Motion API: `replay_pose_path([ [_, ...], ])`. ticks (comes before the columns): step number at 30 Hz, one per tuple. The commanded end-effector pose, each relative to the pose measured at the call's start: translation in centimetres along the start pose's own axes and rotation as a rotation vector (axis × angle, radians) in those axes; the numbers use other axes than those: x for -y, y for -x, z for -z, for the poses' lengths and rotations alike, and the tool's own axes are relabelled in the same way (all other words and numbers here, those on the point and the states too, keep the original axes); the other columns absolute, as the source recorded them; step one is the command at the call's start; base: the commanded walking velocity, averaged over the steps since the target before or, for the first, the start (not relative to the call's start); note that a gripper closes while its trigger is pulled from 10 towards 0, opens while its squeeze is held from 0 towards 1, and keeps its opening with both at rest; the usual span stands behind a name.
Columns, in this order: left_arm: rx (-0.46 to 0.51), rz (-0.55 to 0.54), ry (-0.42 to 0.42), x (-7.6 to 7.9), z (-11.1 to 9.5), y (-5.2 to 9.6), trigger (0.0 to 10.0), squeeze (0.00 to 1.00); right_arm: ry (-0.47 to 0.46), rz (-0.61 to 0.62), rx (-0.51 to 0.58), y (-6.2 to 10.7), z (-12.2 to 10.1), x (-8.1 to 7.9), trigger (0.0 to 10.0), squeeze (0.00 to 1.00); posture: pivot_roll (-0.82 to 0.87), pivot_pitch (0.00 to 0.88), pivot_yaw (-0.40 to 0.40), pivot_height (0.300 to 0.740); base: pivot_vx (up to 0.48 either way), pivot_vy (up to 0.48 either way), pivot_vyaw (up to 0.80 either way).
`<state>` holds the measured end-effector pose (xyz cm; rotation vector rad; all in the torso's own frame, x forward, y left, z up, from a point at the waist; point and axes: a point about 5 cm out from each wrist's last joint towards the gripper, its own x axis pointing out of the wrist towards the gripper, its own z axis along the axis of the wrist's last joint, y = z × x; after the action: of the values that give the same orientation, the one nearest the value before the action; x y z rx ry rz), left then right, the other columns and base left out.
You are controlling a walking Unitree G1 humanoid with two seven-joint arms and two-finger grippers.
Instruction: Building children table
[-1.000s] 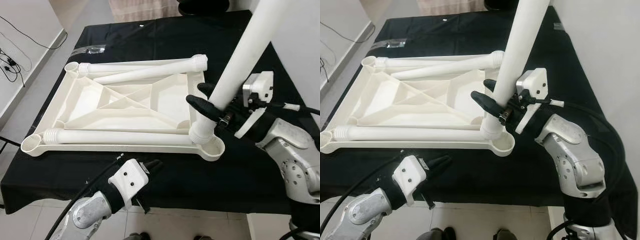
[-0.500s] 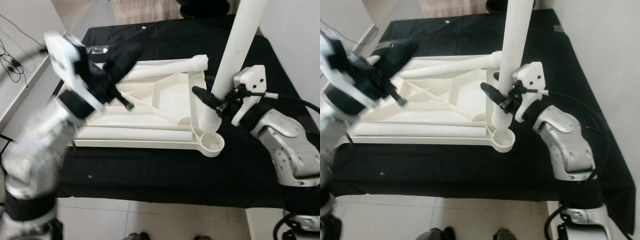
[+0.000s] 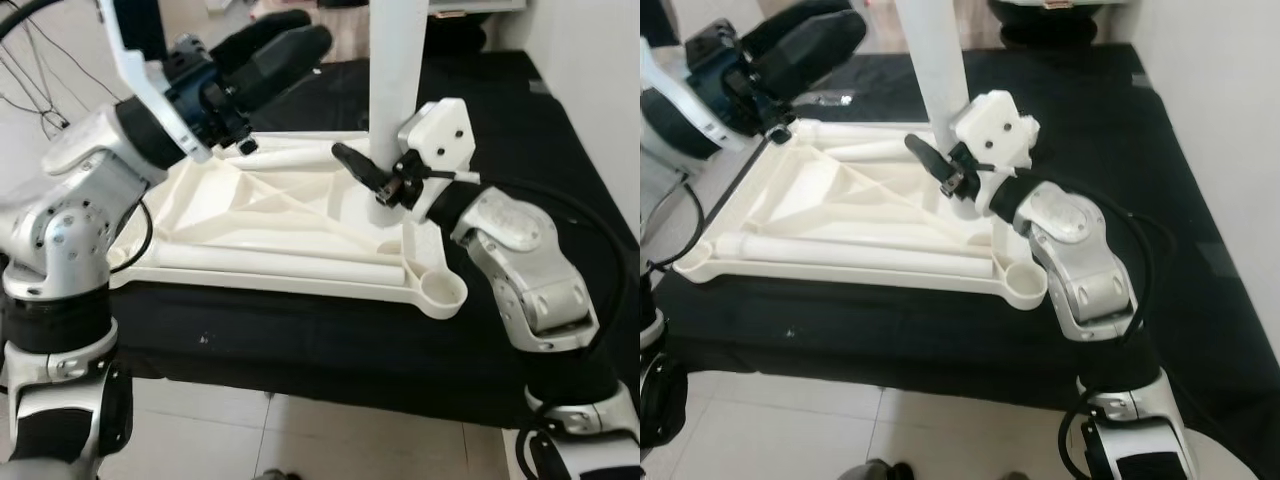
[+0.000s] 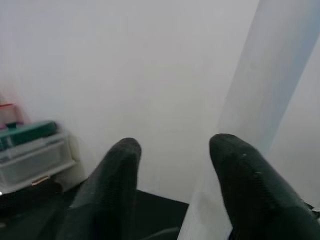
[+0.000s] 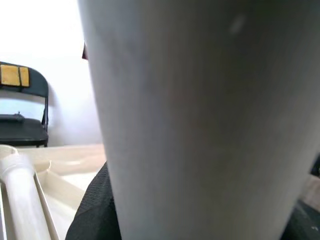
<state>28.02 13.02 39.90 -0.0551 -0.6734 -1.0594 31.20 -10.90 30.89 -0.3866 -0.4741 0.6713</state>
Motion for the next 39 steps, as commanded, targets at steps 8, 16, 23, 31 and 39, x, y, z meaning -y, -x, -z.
replay_pose_path([
  [8,-0.034,0.164,-0.053,1.4,0.2,-1.0,10.0,1.00,0.025,0.108,-0.050,-1.2,0.4,1.1,10.0,0.00,0.02,0.058,0.077,0.740,0.000,0.000,0.00],
  [16,-0.046,0.147,-0.098,1.5,-0.1,-0.2,10.0,1.00,-0.023,0.159,-0.074,-0.8,1.2,2.6,10.0,0.00,0.02,0.057,0.065,0.740,0.000,0.000,0.00],
  [23,-0.045,0.011,-0.243,0.5,0.2,0.0,10.0,0.45,-0.020,0.036,-0.028,-0.8,0.3,1.3,10.0,0.00,0.02,0.049,0.054,0.740,0.000,0.000,0.00],
  [31,-0.047,0.021,-0.253,0.0,1.1,-1.0,10.0,0.00,-0.033,-0.065,0.007,-1.6,-0.4,-0.9,10.0,0.00,0.02,0.046,0.050,0.740,0.000,0.000,0.00],
  [39,-0.043,0.082,-0.217,0.2,1.9,-2.3,10.0,0.00,-0.057,-0.138,0.013,-2.4,-0.5,-3.5,10.0,0.00,0.01,0.046,0.060,0.740,0.000,0.000,0.00],
])
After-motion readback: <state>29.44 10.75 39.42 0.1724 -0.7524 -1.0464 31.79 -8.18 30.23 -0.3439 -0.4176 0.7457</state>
